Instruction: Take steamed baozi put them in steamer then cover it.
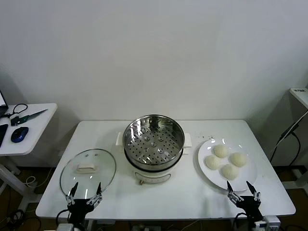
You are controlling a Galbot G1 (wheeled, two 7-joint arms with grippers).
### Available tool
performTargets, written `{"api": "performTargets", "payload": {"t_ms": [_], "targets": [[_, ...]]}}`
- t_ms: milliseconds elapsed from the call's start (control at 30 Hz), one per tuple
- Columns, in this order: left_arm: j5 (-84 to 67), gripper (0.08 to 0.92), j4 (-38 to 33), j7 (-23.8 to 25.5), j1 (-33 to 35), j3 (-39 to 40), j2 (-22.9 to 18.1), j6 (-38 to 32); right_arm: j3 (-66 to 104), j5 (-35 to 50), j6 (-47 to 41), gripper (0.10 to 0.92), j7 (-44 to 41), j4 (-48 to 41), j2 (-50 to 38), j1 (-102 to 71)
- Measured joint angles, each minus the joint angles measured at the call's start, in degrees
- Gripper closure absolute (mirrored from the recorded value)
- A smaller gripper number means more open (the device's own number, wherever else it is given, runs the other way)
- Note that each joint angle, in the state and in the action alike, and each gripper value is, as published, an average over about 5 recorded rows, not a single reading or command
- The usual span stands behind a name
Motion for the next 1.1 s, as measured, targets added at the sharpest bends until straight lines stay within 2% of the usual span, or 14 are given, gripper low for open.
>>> {"api": "performTargets", "payload": {"t_ms": [200, 367, 533, 700, 900, 1100], "targets": [[-0.03, 0.177, -0.37, 0.00, 0.41, 0.38, -0.03, -0.38, -1.99, -0.38, -6.42, 0.203, -1.36, -2.35, -6.62, 9.28], [-0.08, 0.177, -0.74, 0.06, 0.54, 0.57, 0.01, -0.71, -9.39, -1.51, -9.90, 0.203, -8.42, -8.87, -15.78, 23.49], [-0.13, 0.177, -0.83, 0.09, 0.31, 0.28, 0.04, -0.76, -24.32, -4.75, -9.42, 0.203, -20.77, -17.66, -24.32, 41.88], [-0.14, 0.177, -0.66, 0.09, 0.39, 0.12, 0.04, -0.87, -43.24, -9.55, -4.23, 0.203, -35.95, -27.15, -28.82, 60.90], [0.16, 0.177, -0.54, 0.13, 0.53, 0.15, -0.08, -1.00, -65.99, -13.33, 2.08, 0.203, -51.66, -37.46, -30.02, 83.54], [0.57, 0.177, -0.16, 0.05, 0.67, 0.17, -0.43, -1.36, -83.63, -15.10, 4.40, 0.203, -60.46, -44.16, -28.15, 99.78]]}}
